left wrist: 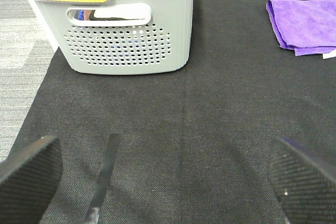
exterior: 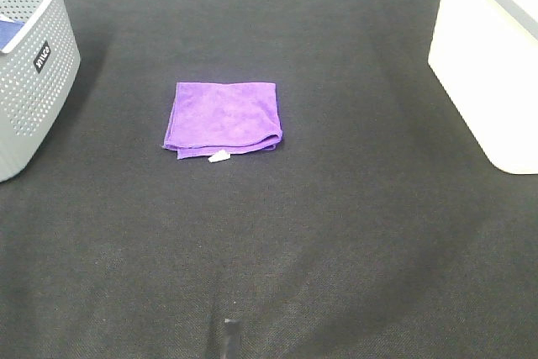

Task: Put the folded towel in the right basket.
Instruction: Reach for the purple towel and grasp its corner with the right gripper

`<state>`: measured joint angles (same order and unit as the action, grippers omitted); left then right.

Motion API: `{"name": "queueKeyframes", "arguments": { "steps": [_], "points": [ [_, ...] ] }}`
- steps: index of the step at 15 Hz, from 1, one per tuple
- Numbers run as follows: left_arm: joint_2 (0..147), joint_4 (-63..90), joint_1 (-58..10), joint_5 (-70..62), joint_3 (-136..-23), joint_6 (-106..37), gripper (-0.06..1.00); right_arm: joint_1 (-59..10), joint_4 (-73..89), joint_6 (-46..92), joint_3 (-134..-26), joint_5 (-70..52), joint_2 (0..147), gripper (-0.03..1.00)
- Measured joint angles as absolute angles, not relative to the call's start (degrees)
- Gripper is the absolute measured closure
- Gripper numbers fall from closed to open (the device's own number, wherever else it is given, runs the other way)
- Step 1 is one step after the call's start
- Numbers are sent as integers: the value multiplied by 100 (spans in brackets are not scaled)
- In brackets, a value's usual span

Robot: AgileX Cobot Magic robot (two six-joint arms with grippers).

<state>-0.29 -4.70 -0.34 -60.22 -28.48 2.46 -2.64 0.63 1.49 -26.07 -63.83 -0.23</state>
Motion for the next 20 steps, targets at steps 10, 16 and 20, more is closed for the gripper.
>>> {"name": "queueKeyframes", "arguments": {
  "steps": [10,16,20],
  "points": [
    [-29,-470,-34,-6022,-2848,246,-4,-264,63,149,-2607,-6383,-23,1],
    [-29,-470,-34,-6022,-2848,246,-4,-264,63,149,-2607,-6383,-23,1],
    [-29,-470,-34,-6022,-2848,246,-4,-264,63,149,-2607,-6383,-23,1]
  ]
}}
